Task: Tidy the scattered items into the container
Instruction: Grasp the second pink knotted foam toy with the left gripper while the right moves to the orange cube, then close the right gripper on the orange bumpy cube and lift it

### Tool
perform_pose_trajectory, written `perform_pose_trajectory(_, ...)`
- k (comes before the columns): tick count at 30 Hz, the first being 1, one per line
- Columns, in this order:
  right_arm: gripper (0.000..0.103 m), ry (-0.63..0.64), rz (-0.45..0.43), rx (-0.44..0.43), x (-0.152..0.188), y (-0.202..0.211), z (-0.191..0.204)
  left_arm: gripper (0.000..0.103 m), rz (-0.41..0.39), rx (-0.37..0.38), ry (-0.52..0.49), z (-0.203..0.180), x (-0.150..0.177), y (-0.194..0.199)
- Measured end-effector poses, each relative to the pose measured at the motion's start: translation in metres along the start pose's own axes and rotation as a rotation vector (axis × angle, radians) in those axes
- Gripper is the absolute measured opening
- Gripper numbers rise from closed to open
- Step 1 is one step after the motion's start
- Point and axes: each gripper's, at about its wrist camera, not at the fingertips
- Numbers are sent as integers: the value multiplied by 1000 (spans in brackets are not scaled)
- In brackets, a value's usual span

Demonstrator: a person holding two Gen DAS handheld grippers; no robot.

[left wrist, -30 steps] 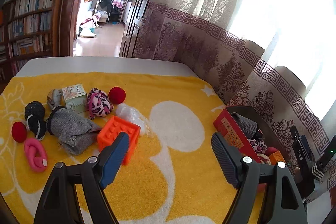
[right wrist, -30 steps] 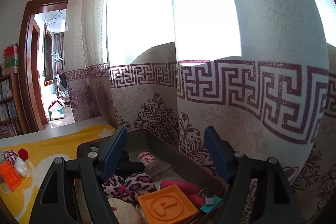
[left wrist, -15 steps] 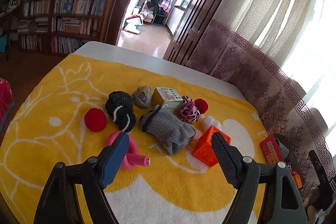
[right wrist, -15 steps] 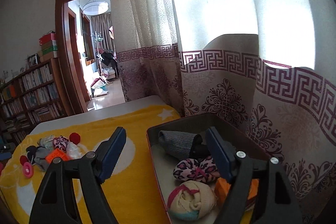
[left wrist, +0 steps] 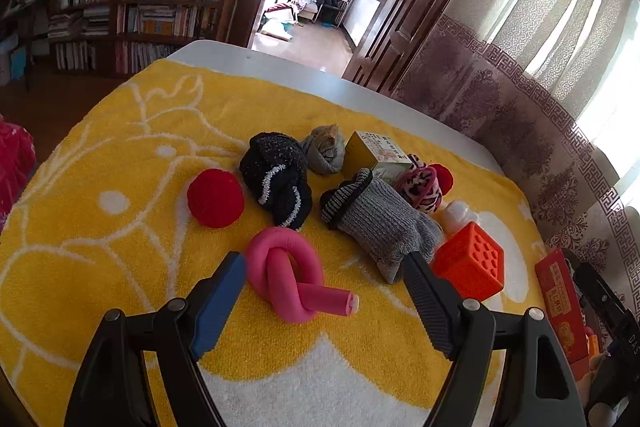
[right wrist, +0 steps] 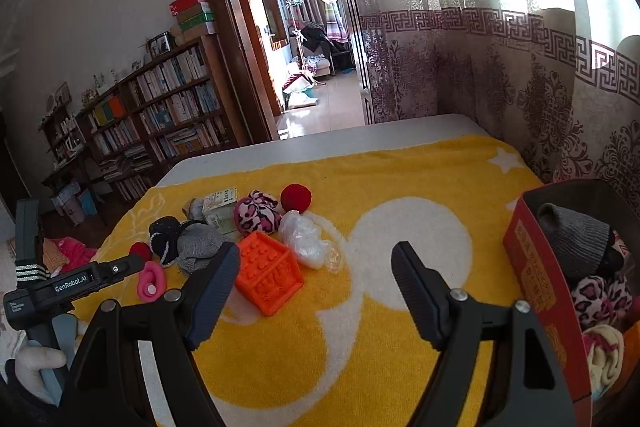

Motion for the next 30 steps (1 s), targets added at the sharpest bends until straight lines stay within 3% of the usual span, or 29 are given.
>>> perform_pose_trajectory(7,81,-28,54,17,15,-17,-11,82,81,-82,-92,-11,7,-31)
perform_pose_trajectory(12,81,-42,46,-2,16,-15,-12,82,74,-119,-119,-14,9,-38)
perform_pose_trajectory(13,81,-43,47,-3,17,-16,-12,80,73,-123,-116,-14,9,-38)
perform_pose_trajectory(14,81,-42,49,-3,17,-16,-11,69,66,-129,-108,-12,9,-36)
perform_pose_trajectory(18,81,-37,72,-19,21,-20,-10,49,48,-115,-64,-1,9,-30)
perform_pose_trajectory(30,81,-68,90,-18,24,-27,-15,49,26,-87,-106,-8,16,-16)
Point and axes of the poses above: each gripper's, at about its wrist camera, not at the fingertips, and y roughly against the way its jaws point, z to its left, x to its underside, and after that the axes turned 7 degrees about -y, right-handed
